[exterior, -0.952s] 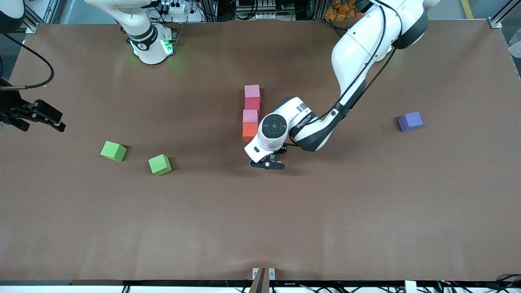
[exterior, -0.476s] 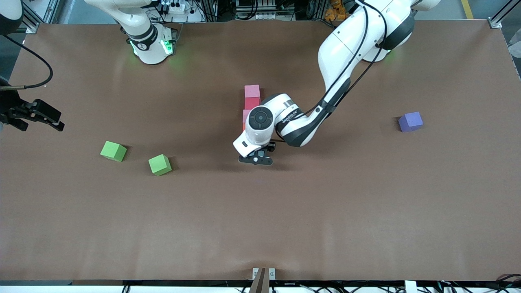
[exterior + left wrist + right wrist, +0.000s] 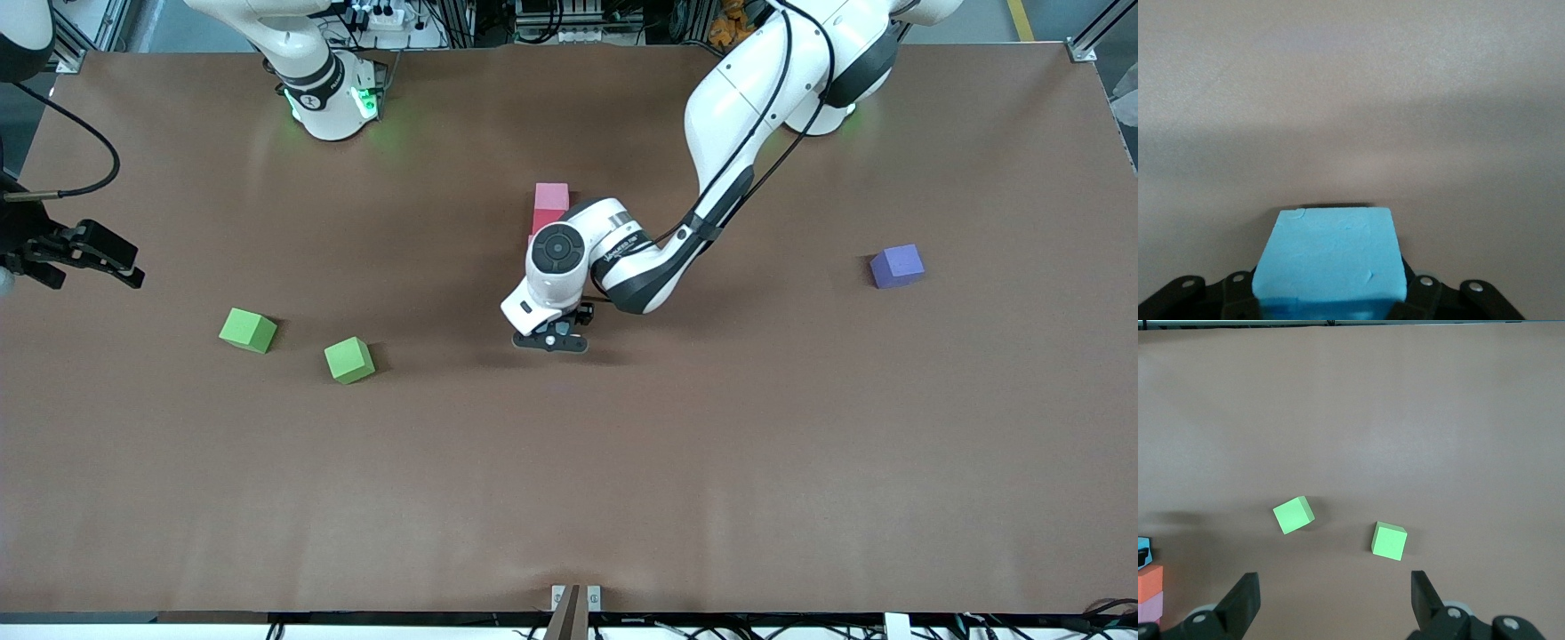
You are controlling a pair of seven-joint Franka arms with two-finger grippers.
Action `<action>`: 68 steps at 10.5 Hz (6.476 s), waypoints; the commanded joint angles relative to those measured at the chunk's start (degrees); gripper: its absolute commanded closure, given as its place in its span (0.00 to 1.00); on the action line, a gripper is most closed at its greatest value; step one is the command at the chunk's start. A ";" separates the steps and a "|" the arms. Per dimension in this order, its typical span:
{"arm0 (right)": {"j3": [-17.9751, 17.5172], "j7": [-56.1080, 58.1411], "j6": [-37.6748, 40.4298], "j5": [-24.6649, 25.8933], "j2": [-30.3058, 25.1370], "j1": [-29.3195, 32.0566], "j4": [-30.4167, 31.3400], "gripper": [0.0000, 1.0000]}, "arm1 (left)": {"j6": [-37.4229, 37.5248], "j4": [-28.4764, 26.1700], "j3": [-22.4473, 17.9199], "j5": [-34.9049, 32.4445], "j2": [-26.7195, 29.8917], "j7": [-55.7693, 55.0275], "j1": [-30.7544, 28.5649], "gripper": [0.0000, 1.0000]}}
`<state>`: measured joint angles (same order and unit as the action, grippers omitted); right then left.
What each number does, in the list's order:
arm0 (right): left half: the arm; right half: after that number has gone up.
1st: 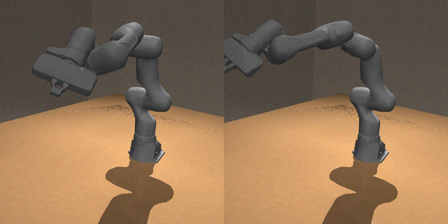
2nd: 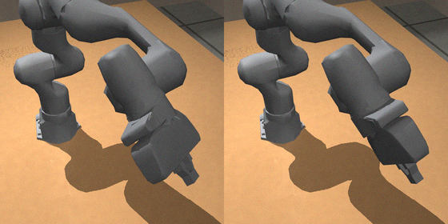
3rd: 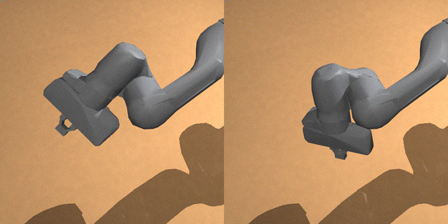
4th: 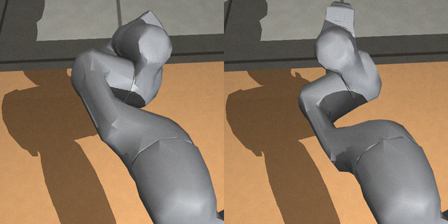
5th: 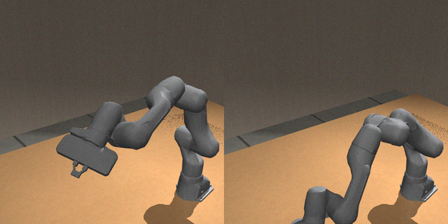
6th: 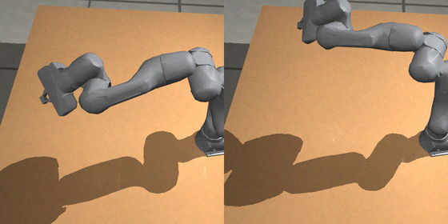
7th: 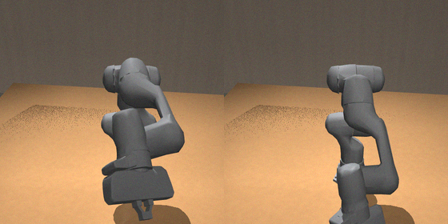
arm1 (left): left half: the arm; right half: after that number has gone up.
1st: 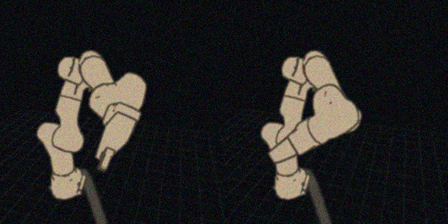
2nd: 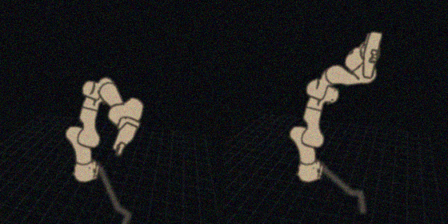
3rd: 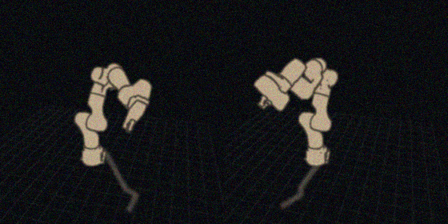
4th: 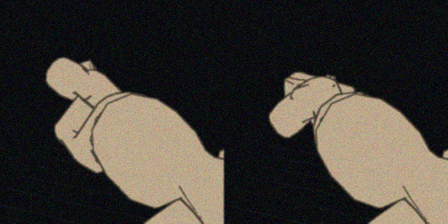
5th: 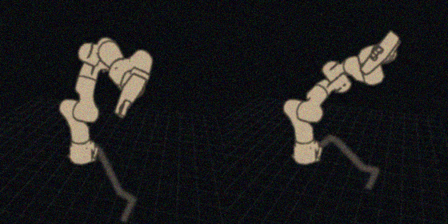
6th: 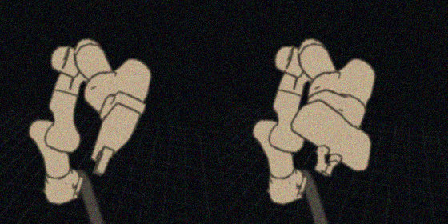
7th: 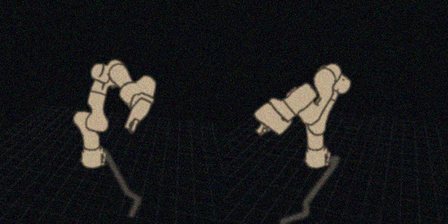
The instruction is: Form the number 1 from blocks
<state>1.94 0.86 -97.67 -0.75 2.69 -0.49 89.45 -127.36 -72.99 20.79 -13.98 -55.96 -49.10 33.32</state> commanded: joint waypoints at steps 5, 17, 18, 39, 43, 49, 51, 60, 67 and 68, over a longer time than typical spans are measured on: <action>-0.62 0.72 0.99 0.75 0.74 0.75 -1.56 0.00 | -3.50 2.06 -3.73 1.33 -1.08 -0.47 0.60 1.00; -0.53 1.16 0.99 0.84 1.09 1.81 -1.56 0.00 | -5.61 1.89 -4.96 1.33 -1.78 -3.54 5.08 1.00; -0.53 1.16 0.99 0.75 1.09 1.81 -1.56 0.00 | -5.53 1.89 -5.05 1.33 -1.78 -3.54 5.08 1.00; -0.53 1.78 0.90 0.75 1.18 2.33 -1.56 0.00 | 7.29 0.92 -6.99 -1.14 6.55 -4.42 7.37 0.00; -0.53 1.69 0.90 0.75 1.18 2.33 -1.56 0.00 | 15.63 0.40 -6.81 0.45 12.44 -4.42 -1.57 0.00; -0.53 1.69 0.90 0.49 1.18 3.03 -1.56 0.00 | 22.50 -4.43 -6.11 4.13 24.92 -2.76 -19.32 0.00; -0.53 1.69 0.90 0.31 1.27 3.04 -1.56 0.00 | 25.74 -5.31 -6.02 4.14 27.90 -1.27 -23.98 0.00; -0.53 1.43 0.64 -0.13 1.27 3.39 -1.56 0.00 | 26.55 -35.64 -10.15 14.95 56.65 16.32 -30.25 0.00; -0.53 1.43 0.81 -0.39 1.27 3.48 -1.65 0.00 | 26.64 -23.52 -13.40 14.59 56.58 32.83 -29.98 0.00; -0.53 1.43 0.81 -0.39 1.27 3.65 -2.00 0.00 | 27.16 -21.77 -13.40 14.77 56.58 32.93 -30.33 0.00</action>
<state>2.10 1.77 -97.67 -0.78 3.37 1.90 89.15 -101.04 -97.69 7.76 -0.52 0.99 -18.06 3.03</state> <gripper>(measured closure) 0.000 0.000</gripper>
